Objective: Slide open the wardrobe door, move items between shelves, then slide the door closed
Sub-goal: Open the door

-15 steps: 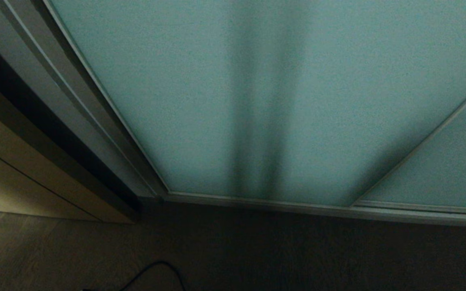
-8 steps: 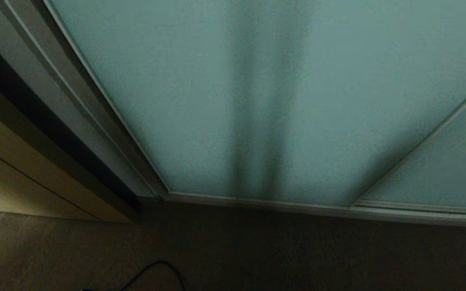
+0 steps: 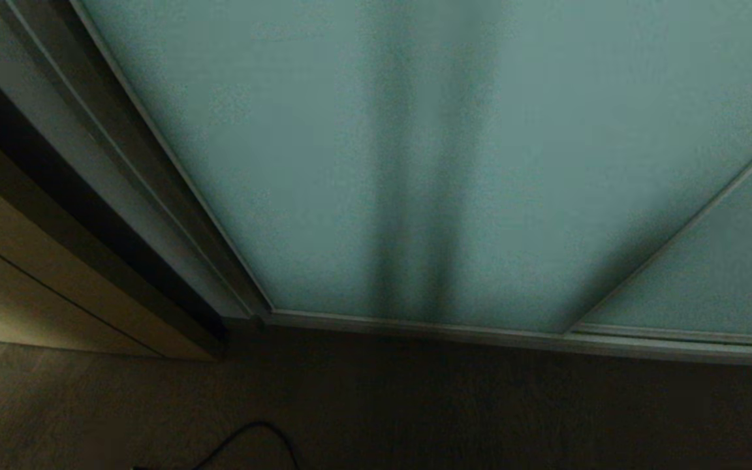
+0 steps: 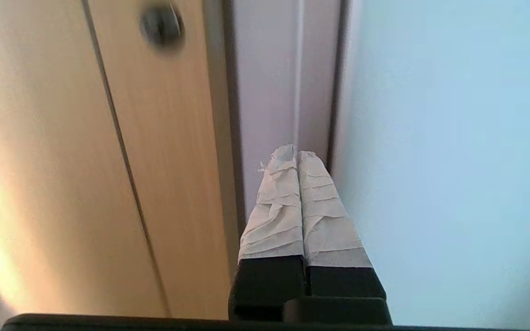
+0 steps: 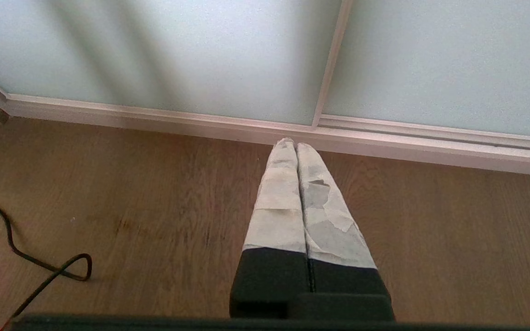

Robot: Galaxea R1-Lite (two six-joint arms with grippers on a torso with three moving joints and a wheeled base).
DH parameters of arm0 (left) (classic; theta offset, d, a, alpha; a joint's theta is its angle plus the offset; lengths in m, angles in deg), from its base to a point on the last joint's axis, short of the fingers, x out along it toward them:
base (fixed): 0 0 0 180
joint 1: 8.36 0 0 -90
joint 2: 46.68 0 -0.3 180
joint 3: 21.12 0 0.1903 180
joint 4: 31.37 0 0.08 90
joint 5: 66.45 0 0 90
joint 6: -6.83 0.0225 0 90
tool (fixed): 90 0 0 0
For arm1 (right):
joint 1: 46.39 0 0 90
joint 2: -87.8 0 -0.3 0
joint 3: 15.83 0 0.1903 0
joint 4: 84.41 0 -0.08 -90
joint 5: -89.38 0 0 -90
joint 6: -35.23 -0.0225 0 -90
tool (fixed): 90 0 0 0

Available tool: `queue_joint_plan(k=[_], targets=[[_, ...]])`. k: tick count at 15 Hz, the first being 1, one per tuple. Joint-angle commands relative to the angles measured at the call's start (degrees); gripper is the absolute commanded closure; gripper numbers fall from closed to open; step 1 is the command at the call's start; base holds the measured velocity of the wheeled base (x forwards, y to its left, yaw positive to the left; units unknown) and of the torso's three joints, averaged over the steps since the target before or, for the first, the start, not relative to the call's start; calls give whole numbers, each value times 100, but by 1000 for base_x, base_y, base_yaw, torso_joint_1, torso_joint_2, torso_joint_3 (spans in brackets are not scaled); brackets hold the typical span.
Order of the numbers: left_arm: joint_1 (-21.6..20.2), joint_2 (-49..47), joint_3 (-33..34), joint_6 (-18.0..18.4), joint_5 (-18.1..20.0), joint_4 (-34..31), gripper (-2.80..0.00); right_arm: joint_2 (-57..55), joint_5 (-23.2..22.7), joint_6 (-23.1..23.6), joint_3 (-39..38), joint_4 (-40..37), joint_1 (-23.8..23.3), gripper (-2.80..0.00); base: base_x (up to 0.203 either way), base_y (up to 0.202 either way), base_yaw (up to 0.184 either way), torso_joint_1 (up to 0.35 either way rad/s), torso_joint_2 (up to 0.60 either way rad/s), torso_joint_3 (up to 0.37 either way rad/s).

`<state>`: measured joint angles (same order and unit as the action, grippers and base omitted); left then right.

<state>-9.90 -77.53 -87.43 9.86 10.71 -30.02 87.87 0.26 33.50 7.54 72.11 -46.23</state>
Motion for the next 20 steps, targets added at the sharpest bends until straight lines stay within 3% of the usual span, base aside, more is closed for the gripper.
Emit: queue_joint_plan(k=[1,4,7,13,20], targets=[[-18,-892,-102,5,-150,860,0,10,0,-3,-6,0,2,0,0,0,0,0,0,0],[-22,-1709,-135,24,-345,2134,0,10,0,-3,0,-7,2,0,0,0,0,0,0,0],[-19,-2540,-401,23,-454,2663,0,10,0,-1,-8,-5,2,0,0,0,0,0,0,0],[-12,-3752,-1583,-147,-547,2685,0,10,0,-3,0,-4,2,0,0,0,0,0,0,0],[106,-4513,-2329,-354,-479,2459,0,10,0,-3,0,-6,2,0,0,0,0,0,0,0]])
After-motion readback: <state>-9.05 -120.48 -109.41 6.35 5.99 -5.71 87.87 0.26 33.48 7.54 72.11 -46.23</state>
